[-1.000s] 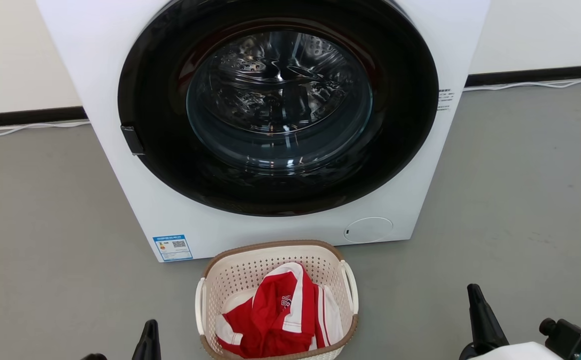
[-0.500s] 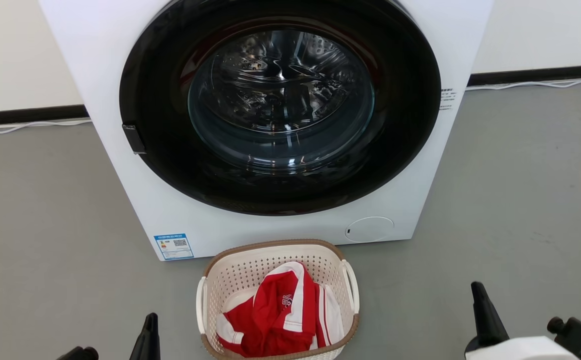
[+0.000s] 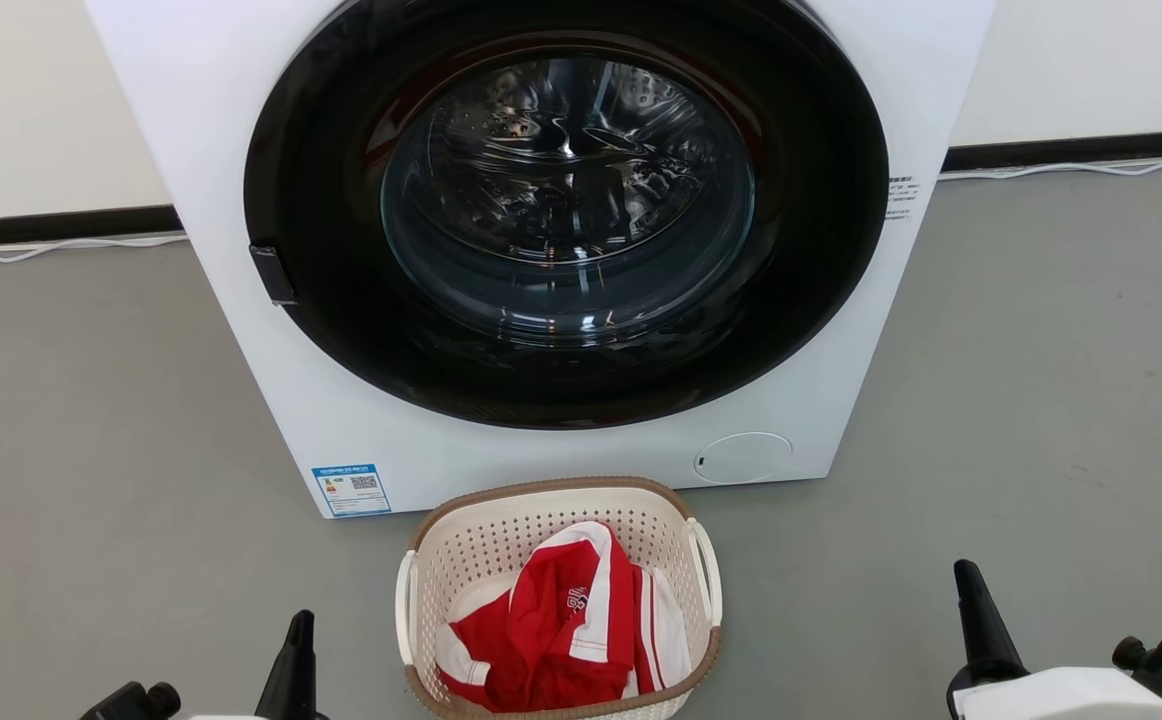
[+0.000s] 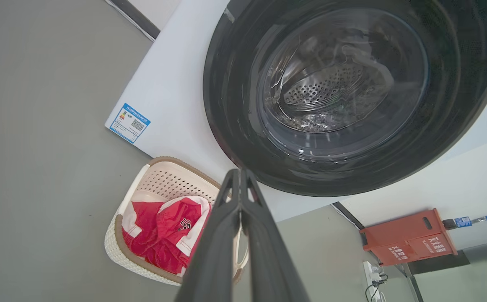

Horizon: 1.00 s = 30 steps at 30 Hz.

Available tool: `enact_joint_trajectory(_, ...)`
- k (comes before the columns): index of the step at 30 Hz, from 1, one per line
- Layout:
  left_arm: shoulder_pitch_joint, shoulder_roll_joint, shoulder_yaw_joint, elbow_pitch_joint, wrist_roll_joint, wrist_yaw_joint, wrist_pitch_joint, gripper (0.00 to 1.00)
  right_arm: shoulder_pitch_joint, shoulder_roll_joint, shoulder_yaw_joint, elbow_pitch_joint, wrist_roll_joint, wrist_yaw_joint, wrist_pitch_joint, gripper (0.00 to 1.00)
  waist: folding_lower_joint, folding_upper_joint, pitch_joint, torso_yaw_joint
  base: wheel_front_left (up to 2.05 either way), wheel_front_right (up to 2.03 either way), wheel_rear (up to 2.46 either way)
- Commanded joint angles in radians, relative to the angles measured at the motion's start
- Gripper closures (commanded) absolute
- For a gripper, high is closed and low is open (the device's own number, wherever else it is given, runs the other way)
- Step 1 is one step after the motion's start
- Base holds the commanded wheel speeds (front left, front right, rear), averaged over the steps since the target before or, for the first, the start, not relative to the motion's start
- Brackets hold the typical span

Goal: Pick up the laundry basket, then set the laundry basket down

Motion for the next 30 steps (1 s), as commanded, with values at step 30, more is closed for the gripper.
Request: enact_joint_trajectory(30,-0.145,0.009,0.070,0.038,-0.377,-0.075,0.087,1.00,-0.100,-0.015,-0.024,-0.031,0.335,0.006,0.093,1.00,-0.0001,-0.0001,0.005,0.012,0.00,0.00,0.00)
